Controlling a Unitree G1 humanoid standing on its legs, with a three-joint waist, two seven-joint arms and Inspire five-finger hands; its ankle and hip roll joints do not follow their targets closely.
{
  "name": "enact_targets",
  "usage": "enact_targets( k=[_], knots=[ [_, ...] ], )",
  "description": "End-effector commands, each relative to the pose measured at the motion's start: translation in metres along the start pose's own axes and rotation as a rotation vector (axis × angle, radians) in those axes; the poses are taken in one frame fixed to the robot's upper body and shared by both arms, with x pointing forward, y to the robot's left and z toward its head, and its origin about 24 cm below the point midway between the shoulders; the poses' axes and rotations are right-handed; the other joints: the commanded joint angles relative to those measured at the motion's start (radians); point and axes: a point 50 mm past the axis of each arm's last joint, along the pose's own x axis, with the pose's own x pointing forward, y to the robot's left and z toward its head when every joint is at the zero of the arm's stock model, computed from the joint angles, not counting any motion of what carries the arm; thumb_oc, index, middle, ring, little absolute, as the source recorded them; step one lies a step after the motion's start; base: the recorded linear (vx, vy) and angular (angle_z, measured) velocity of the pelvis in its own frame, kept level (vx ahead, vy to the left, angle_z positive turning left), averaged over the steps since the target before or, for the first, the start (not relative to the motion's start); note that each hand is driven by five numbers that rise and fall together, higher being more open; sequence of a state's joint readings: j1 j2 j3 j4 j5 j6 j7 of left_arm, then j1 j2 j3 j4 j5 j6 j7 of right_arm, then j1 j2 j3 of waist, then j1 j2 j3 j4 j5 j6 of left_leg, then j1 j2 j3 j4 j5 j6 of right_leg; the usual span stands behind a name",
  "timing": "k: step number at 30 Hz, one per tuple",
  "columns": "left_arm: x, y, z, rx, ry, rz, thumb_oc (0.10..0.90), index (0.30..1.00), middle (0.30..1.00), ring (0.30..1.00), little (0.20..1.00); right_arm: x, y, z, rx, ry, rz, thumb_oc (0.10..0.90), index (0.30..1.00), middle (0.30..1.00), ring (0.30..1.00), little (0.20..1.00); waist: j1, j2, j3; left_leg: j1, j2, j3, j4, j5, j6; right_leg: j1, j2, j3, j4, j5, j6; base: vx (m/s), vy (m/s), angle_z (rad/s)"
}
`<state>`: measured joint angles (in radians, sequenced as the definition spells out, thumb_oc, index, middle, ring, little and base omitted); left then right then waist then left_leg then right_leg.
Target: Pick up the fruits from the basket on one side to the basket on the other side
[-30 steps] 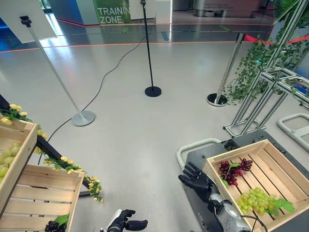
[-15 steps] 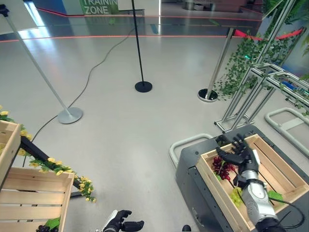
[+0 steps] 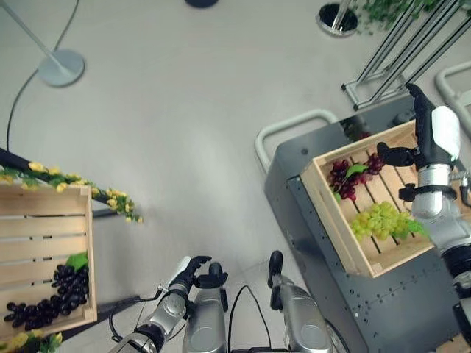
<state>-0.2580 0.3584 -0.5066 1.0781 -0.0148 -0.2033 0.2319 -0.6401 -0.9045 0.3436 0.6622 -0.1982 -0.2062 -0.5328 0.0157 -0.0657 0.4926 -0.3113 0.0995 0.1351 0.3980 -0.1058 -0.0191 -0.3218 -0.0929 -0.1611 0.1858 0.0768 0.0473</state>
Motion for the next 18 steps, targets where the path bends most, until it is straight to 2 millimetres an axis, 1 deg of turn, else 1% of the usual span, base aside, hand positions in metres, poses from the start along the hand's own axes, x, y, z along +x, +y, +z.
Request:
enact_targets(
  k=[1, 3, 4, 5, 6, 7, 11, 13, 18],
  knots=[
    [-0.008, 0.003, -0.009, -0.021, -0.027, 0.036, 0.8, 0.9, 0.9, 0.9, 0.9, 0.023, -0.047, 0.003, -0.227, -0.084, -0.129, 0.8, 0.9, 0.9, 0.9, 0.9, 0.02, 0.001, -0.058, -0.089, -0.029, -0.042, 0.152, -0.054, 0.022, -0.028, -0.059, -0.034, 0.279, -0.153, 0.001, -0.03, -0.017, 0.1],
    [-0.006, 0.008, -0.006, -0.028, -0.034, 0.048, 0.8, 0.9, 0.9, 0.9, 0.9, 0.025, -0.051, -0.002, -0.355, -0.091, -0.096, 0.8, 0.9, 0.9, 0.9, 0.9, 0.022, 0.007, -0.051, -0.12, -0.03, -0.045, 0.192, -0.067, 0.029, -0.062, -0.071, -0.038, 0.329, -0.168, -0.005, -0.03, -0.01, 0.12],
    [-0.005, 0.012, -0.004, -0.03, -0.045, 0.053, 0.8, 0.9, 0.9, 0.9, 0.9, 0.028, -0.058, -0.009, -0.442, -0.069, -0.078, 0.8, 0.9, 0.9, 0.9, 0.9, 0.026, 0.013, -0.045, -0.15, -0.033, -0.049, 0.234, -0.08, 0.032, -0.092, -0.08, -0.04, 0.371, -0.18, -0.011, -0.02, -0.009, 0.11],
    [-0.005, 0.012, -0.004, -0.03, -0.044, 0.053, 0.8, 0.9, 0.9, 0.9, 0.9, 0.029, -0.058, -0.009, -0.442, -0.069, -0.078, 0.8, 0.9, 0.9, 0.9, 0.9, 0.025, 0.014, -0.045, -0.152, -0.033, -0.049, 0.235, -0.081, 0.032, -0.093, -0.08, -0.04, 0.372, -0.18, -0.011, 0.03, -0.001, 0.12],
    [-0.005, 0.014, -0.003, -0.031, -0.051, 0.053, 0.8, 0.9, 0.9, 0.9, 0.9, 0.03, -0.061, -0.013, -0.486, -0.051, -0.066, 0.8, 0.9, 0.9, 0.9, 0.9, 0.029, 0.02, -0.039, -0.159, -0.032, -0.055, 0.268, -0.114, 0.025, -0.105, -0.081, -0.031, 0.41, -0.209, -0.004, 0.04, 0.005, 0.1],
    [-0.004, 0.014, 0.0, -0.038, -0.057, 0.054, 0.8, 0.9, 0.9, 0.9, 0.9, 0.032, -0.064, -0.018, -0.524, -0.027, -0.046, 0.8, 0.9, 0.9, 0.9, 0.9, 0.029, 0.024, -0.036, -0.177, -0.033, -0.055, 0.292, -0.124, 0.025, -0.122, -0.082, -0.029, 0.432, -0.218, -0.007, 0.04, 0.011, 0.06],
    [-0.003, 0.017, 0.002, -0.059, -0.063, 0.063, 0.8, 0.9, 0.9, 0.9, 0.9, 0.032, -0.066, -0.024, -0.589, -0.002, -0.014, 0.8, 0.9, 0.9, 0.9, 0.9, 0.029, 0.03, -0.028, -0.207, -0.034, -0.054, 0.334, -0.139, 0.03, -0.16, -0.088, -0.021, 0.483, -0.234, -0.012, 0.0, 0.002, -0.03],
    [-0.003, 0.018, 0.005, -0.065, -0.08, 0.059, 0.8, 0.9, 0.9, 0.9, 0.9, 0.031, -0.07, -0.029, -0.638, 0.015, 0.011, 0.8, 0.9, 0.9, 0.9, 0.9, 0.027, 0.035, -0.018, -0.238, -0.036, -0.049, 0.379, -0.153, 0.037, -0.2, -0.095, -0.018, 0.542, -0.247, -0.014, 0.0, -0.002, 0.02],
    [-0.003, 0.016, 0.01, -0.068, -0.108, 0.053, 0.8, 0.9, 0.9, 0.9, 0.9, 0.033, -0.074, -0.03, -0.63, 0.048, 0.014, 0.8, 0.9, 0.9, 0.9, 0.9, 0.024, 0.044, -0.01, -0.27, -0.041, -0.047, 0.412, -0.164, 0.041, -0.239, -0.092, -0.012, 0.58, -0.258, -0.018, 0.0, 0.001, 0.0]
  ],
)
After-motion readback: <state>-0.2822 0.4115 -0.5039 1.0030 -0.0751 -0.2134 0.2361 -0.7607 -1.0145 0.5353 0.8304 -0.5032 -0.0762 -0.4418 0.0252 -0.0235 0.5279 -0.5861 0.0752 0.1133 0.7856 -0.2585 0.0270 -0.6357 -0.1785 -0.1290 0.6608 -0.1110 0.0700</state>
